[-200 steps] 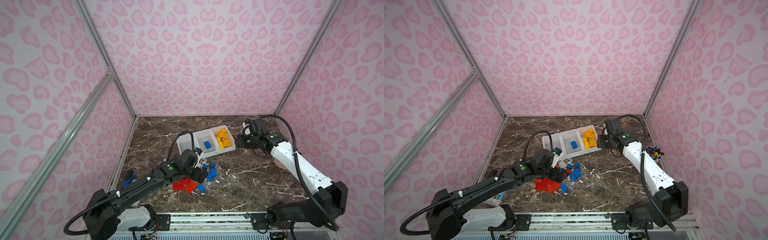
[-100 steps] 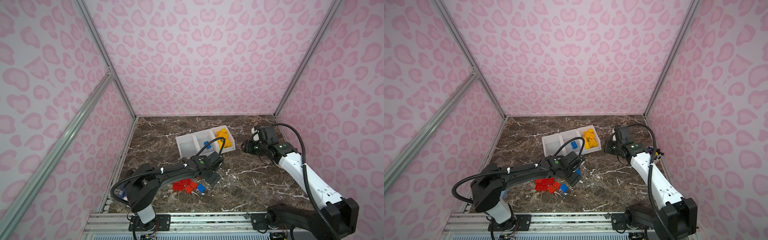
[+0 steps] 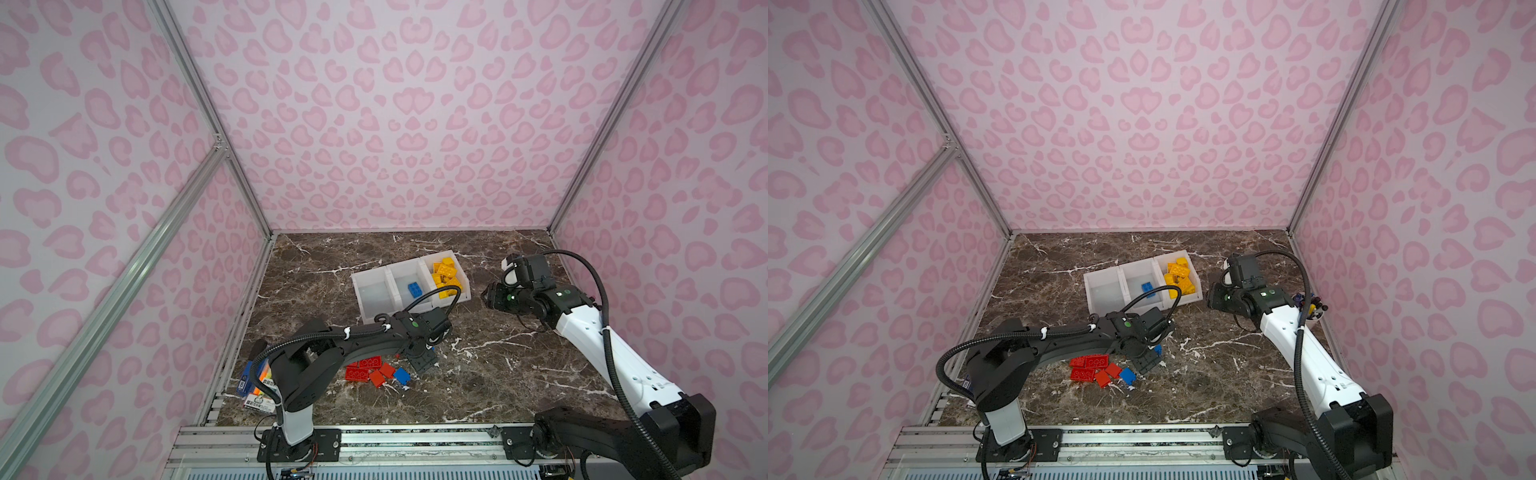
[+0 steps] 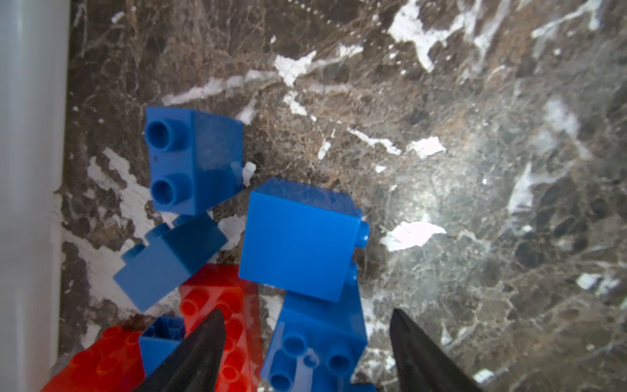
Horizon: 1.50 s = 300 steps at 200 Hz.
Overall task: Sort the legos into containers by color
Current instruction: Pick up the lego from the center of the table, then place the lego in the container.
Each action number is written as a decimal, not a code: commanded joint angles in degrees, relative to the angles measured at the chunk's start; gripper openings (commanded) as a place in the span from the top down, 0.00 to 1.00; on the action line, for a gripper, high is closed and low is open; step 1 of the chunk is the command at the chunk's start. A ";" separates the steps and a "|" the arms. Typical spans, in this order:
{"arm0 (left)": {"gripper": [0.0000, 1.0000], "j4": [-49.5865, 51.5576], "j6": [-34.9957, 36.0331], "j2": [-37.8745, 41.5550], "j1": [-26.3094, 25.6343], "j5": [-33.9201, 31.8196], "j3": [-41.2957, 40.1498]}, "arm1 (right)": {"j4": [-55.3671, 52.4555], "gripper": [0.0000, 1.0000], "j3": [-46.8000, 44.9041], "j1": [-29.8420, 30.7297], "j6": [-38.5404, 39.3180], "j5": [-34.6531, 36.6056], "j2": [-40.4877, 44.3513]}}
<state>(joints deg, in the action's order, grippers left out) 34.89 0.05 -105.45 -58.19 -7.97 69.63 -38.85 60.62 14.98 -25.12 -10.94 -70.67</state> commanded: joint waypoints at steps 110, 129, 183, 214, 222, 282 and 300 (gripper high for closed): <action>0.79 2.79 -0.29 3.71 0.09 1.92 4.55 | -0.26 0.42 -0.15 -0.92 0.12 0.32 1.54; 0.79 3.60 0.08 5.06 0.75 0.31 9.73 | -0.13 0.43 -0.35 -1.18 0.13 0.34 2.10; 0.76 5.97 2.13 -1.90 8.51 -0.09 26.81 | -0.48 0.43 -1.36 -1.20 -0.18 -0.04 3.86; 0.77 7.21 2.85 -8.89 13.25 0.14 33.18 | -0.96 0.44 -2.49 -1.19 -0.32 -0.63 5.99; 0.77 7.40 2.80 -10.38 14.52 0.07 34.51 | -1.18 0.44 -2.89 -1.23 -0.35 -0.73 6.64; 0.75 9.55 4.07 -19.03 19.53 -1.71 43.99 | -1.58 0.44 -6.07 -1.21 -1.04 -0.81 10.25; 0.75 11.23 4.08 -22.43 20.13 -2.17 47.87 | -1.80 0.45 -6.44 -1.18 -1.41 -1.43 10.63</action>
<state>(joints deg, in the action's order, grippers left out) 43.46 3.07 -124.77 -38.76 -9.23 113.80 -39.99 54.81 13.80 -25.93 -11.62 -60.47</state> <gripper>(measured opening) 0.338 0.558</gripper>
